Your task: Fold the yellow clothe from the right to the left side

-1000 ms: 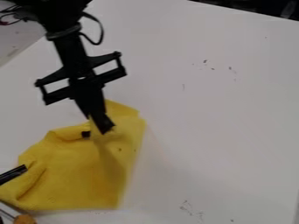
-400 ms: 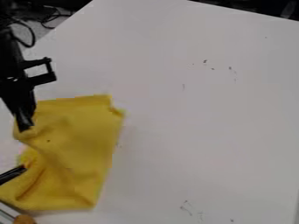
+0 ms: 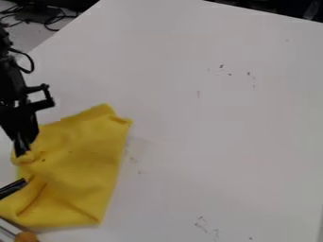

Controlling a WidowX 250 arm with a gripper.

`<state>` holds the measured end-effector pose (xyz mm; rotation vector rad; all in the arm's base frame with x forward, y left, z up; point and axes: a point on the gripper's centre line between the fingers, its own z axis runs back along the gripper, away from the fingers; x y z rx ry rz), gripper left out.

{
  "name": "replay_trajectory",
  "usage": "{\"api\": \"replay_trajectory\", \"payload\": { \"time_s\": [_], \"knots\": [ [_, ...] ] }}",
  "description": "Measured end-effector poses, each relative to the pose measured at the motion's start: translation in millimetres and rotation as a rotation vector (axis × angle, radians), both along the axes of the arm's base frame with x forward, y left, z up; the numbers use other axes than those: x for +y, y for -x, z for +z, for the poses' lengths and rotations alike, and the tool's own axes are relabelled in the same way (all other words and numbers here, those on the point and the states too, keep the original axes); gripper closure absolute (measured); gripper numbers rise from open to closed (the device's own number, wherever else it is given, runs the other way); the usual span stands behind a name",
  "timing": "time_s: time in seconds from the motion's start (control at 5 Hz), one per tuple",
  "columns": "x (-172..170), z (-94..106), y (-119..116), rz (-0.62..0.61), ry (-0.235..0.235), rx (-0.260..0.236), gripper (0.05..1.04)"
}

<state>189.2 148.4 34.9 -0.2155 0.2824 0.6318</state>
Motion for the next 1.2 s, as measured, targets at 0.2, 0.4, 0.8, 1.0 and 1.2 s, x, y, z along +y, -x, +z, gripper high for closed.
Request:
{"api": "replay_trajectory", "payload": {
  "time_s": [0.2, 0.4, 0.8, 1.0, 1.2],
  "knots": [
    [-3, -4.2, -2, -0.033, 0.012, -0.057, 0.532],
    [-12, 7.4, -3, -0.036, 0.006, -0.16, 0.231],
    [-39, 42.7, -13, -0.061, -0.091, -0.193, 0.078],
    [-46, 61.3, -18, -0.057, -0.141, -0.174, 0.083],
    [-44, 80.2, -24, -0.047, -0.174, -0.211, 0.083]
  ]
}}
